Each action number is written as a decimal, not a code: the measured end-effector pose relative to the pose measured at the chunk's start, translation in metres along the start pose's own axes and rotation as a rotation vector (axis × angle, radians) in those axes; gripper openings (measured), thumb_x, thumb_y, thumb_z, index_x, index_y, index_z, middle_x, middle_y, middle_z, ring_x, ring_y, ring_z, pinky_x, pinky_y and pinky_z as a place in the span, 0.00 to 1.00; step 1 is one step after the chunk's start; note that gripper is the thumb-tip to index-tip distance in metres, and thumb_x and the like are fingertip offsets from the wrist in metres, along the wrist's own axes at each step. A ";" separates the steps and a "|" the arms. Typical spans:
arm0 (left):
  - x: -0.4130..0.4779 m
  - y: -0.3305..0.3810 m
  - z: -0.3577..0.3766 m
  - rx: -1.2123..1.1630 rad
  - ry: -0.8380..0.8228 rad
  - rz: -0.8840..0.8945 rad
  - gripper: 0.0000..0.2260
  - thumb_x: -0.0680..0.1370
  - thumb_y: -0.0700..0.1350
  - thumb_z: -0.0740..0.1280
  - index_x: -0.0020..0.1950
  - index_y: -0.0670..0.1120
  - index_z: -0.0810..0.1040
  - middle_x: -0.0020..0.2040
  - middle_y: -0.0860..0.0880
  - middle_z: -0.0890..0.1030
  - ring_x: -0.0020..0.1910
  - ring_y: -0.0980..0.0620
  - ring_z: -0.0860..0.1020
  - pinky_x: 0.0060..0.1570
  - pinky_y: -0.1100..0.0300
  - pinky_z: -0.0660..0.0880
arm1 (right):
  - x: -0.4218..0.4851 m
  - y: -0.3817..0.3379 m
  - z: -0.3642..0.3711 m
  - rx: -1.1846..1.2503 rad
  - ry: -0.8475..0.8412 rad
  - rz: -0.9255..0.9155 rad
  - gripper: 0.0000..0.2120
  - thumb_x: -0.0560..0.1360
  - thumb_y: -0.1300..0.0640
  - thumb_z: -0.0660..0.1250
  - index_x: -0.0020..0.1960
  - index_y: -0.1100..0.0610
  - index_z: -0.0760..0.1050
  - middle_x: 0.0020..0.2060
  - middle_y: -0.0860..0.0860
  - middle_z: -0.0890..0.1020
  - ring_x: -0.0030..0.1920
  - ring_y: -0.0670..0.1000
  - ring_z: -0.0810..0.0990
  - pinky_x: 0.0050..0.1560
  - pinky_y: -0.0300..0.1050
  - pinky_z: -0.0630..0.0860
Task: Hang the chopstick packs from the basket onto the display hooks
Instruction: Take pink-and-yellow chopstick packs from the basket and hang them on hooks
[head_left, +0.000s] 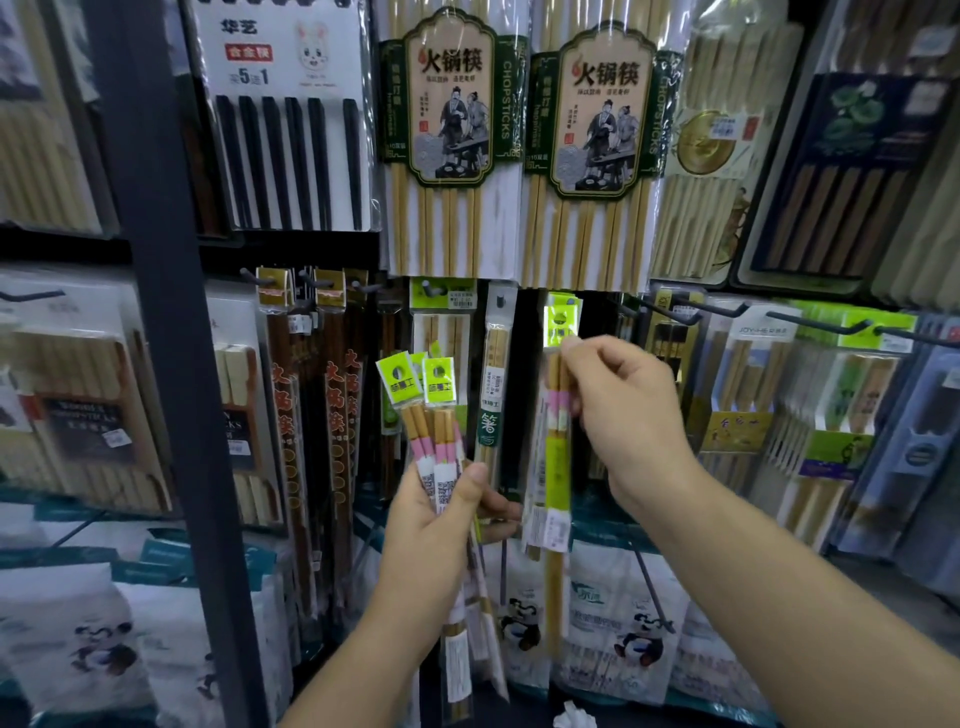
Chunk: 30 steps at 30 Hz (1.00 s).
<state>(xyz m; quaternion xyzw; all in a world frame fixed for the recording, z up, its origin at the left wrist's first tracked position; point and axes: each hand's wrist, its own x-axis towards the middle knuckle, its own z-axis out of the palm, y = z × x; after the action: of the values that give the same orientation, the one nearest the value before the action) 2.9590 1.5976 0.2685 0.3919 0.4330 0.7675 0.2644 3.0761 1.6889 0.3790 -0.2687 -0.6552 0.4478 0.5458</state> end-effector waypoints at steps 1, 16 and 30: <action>0.000 0.000 -0.001 0.006 0.001 -0.001 0.11 0.76 0.53 0.70 0.54 0.49 0.77 0.37 0.44 0.82 0.34 0.44 0.83 0.35 0.57 0.81 | 0.005 -0.002 -0.001 0.000 0.006 0.002 0.15 0.82 0.53 0.66 0.39 0.59 0.82 0.33 0.57 0.77 0.32 0.49 0.72 0.31 0.39 0.71; -0.003 -0.001 0.000 0.048 -0.059 -0.080 0.13 0.77 0.62 0.64 0.43 0.57 0.82 0.35 0.47 0.81 0.30 0.51 0.78 0.31 0.57 0.77 | 0.025 0.003 -0.001 -0.013 0.072 0.058 0.16 0.80 0.55 0.66 0.44 0.69 0.78 0.34 0.58 0.74 0.30 0.47 0.70 0.36 0.34 0.70; -0.004 0.001 0.004 0.029 -0.067 -0.055 0.15 0.74 0.54 0.69 0.52 0.44 0.77 0.38 0.47 0.82 0.32 0.49 0.81 0.29 0.58 0.78 | -0.012 0.018 0.002 -0.169 -0.057 -0.066 0.04 0.77 0.51 0.73 0.44 0.49 0.81 0.37 0.44 0.83 0.38 0.42 0.80 0.39 0.34 0.77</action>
<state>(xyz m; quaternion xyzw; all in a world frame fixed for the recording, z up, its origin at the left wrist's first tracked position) 2.9641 1.5957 0.2691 0.4091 0.4456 0.7401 0.2937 3.0746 1.6863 0.3578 -0.2794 -0.7144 0.3800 0.5169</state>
